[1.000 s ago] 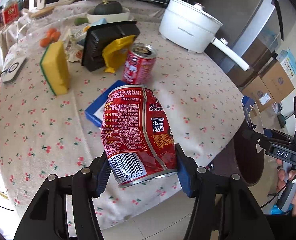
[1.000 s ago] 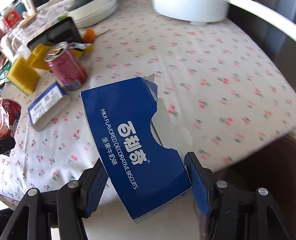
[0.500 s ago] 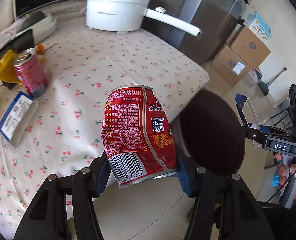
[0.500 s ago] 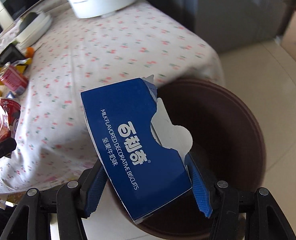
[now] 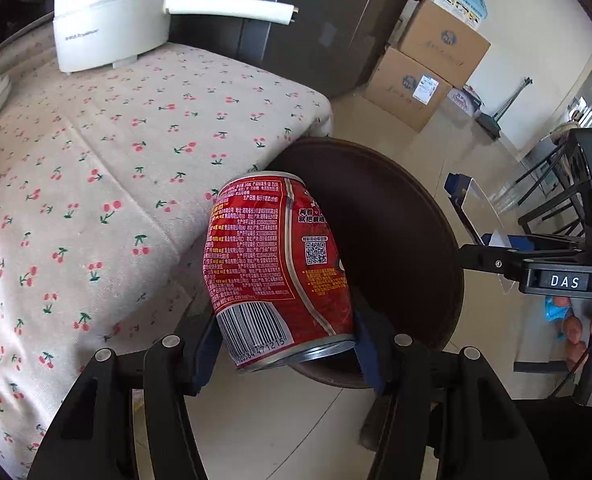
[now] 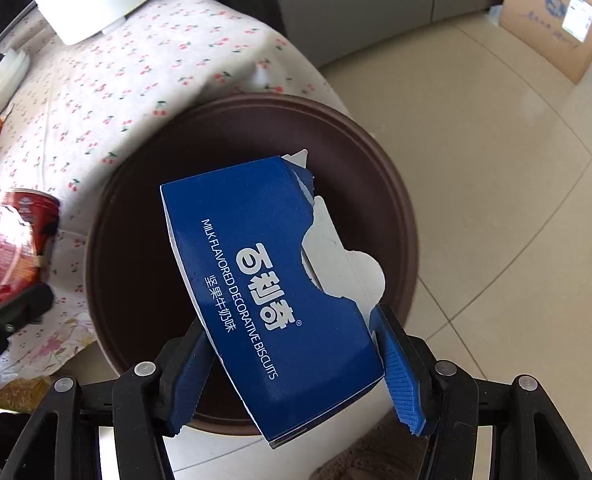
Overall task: Collect trash
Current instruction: 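Carry the blue biscuit box over the brown bin with the right tool, then open the right tool to drop the biscuit box into the bin while the left tool drops the can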
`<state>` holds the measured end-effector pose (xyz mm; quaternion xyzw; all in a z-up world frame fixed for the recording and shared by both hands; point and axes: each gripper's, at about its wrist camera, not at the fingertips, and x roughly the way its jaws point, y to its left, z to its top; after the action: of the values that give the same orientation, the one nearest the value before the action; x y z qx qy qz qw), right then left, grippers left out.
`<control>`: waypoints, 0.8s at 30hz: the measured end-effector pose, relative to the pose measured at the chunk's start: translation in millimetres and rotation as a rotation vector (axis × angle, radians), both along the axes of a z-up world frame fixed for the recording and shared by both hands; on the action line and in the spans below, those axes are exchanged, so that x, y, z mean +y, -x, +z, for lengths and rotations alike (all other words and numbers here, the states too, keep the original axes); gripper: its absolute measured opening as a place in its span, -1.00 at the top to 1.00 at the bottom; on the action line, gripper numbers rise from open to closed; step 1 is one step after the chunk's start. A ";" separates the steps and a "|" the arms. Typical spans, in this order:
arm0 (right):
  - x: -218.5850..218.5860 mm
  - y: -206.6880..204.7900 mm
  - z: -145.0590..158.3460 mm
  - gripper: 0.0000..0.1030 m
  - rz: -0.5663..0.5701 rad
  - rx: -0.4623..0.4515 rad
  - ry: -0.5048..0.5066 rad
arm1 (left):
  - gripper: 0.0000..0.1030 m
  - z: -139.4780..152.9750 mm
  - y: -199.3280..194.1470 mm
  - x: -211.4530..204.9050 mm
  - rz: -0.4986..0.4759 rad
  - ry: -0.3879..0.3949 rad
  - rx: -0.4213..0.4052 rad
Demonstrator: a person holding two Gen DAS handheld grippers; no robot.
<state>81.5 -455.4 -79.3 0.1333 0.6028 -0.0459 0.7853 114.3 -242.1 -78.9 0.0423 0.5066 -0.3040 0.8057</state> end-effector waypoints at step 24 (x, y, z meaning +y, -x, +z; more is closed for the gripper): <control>11.0 -15.6 -18.1 -0.30 0.032 0.062 0.025 | -0.76 25.0 -18.8 88.1 0.199 -0.093 -0.057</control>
<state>97.1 -444.4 -97.3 0.1122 0.6282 -0.0450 0.7686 133.0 -154.0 -53.9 0.0379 0.4989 -0.1973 0.8431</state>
